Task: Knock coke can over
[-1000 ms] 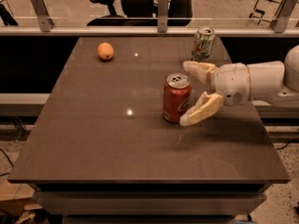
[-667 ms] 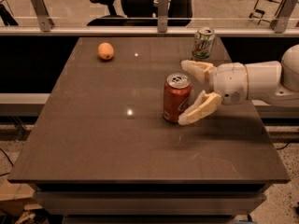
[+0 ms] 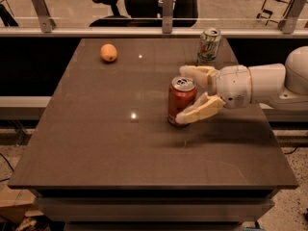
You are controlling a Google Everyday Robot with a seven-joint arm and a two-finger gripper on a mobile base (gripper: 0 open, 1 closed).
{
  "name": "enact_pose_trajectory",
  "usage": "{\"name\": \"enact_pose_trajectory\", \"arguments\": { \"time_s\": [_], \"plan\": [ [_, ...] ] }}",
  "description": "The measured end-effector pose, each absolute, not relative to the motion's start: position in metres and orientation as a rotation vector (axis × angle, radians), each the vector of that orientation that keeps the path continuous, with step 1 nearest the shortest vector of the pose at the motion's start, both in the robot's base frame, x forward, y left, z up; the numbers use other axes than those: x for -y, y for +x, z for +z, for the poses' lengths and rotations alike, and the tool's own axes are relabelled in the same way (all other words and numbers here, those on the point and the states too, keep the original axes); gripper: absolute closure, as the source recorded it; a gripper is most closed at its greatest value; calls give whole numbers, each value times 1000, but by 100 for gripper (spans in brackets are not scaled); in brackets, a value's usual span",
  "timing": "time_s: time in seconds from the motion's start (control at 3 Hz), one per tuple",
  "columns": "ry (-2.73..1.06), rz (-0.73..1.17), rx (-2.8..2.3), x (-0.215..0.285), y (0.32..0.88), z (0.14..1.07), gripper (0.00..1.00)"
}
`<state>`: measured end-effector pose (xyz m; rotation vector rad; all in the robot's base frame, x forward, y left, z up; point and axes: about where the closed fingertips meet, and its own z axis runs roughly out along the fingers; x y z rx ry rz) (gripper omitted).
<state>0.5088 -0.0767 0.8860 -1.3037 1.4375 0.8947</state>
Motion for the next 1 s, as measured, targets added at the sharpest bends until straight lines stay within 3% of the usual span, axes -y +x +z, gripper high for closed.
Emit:
{"name": "enact_pose_trajectory", "arguments": {
  "time_s": [1.0],
  "plan": [
    [-1323,888,-1436,76,515,889,88]
  ]
}}
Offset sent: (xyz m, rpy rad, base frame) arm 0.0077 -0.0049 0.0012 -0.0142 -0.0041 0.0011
